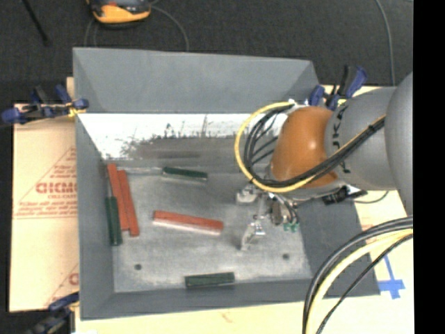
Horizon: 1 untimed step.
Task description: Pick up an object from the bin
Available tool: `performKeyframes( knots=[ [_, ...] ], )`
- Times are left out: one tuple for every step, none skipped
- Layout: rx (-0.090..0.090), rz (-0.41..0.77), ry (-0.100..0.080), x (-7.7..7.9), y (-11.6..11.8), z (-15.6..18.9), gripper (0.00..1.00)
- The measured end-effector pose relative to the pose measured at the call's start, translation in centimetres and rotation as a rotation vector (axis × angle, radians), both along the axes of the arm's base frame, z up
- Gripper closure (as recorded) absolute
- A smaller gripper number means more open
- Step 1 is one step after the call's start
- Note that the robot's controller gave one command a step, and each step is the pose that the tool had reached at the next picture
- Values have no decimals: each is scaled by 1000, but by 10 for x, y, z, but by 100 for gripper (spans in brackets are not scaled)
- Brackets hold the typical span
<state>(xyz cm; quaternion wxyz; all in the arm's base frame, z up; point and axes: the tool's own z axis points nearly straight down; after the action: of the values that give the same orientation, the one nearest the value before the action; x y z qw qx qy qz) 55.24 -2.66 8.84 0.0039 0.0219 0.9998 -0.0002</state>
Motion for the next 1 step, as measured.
performKeyframes(
  knots=[
    [-2, 133, 3, 16, 22, -8, 0]
  ],
)
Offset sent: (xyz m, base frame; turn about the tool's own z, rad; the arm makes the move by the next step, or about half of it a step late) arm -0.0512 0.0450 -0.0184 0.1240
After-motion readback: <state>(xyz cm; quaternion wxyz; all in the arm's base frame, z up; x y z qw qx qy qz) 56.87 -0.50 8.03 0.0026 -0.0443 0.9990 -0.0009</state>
